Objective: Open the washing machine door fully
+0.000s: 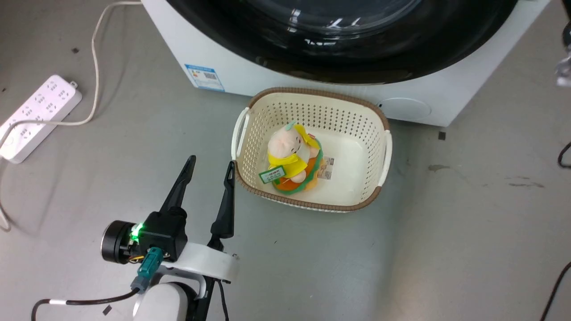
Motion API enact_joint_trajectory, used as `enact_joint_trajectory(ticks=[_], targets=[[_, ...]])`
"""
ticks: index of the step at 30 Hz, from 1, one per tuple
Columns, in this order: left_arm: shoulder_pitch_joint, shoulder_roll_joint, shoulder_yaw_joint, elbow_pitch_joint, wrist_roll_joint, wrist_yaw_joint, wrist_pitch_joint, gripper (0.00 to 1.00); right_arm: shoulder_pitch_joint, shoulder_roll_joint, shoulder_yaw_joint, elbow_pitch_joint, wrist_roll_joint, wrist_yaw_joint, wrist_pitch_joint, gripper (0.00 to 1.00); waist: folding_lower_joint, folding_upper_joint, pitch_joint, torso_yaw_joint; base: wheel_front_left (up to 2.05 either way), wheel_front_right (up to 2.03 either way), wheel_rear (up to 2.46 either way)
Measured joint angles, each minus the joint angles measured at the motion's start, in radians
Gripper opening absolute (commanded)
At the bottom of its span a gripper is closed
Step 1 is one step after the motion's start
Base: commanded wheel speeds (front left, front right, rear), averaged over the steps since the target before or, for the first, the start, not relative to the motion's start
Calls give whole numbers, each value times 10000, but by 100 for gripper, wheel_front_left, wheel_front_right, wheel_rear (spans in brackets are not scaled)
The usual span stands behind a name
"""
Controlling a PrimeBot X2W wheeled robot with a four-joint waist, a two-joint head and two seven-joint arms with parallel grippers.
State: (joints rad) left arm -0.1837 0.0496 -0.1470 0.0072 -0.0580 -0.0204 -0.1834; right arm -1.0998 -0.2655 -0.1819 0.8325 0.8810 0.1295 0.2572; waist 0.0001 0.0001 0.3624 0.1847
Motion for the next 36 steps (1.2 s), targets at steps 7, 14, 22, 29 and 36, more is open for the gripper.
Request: enact_joint_trajectory(ticks=[7,14,22,29,36], targets=[[-135,2,-134,23,-75,0,-128,100,-1229,-201,-178,1275,721,0,823,0,0,0,317,190,0,0,0],[-387,0,-345,36,-188,6,-299,100,-2226,-445,-334,2309,1327,0,1730,0,0,0,584,410,0,0,0],[-477,0,-456,42,-351,98,-458,100,-2816,-859,-640,3145,2054,0,3003,0,0,0,755,690,0,0,0],[-577,0,-619,161,-435,100,-644,100,-2790,-1053,-899,4094,2700,-2,4217,0,0,0,456,736,0,0,0],[-507,0,-640,330,-433,48,-729,100,-2306,-786,-924,4508,2995,-2,4725,0,-1,0,-188,605,0,0,0]])
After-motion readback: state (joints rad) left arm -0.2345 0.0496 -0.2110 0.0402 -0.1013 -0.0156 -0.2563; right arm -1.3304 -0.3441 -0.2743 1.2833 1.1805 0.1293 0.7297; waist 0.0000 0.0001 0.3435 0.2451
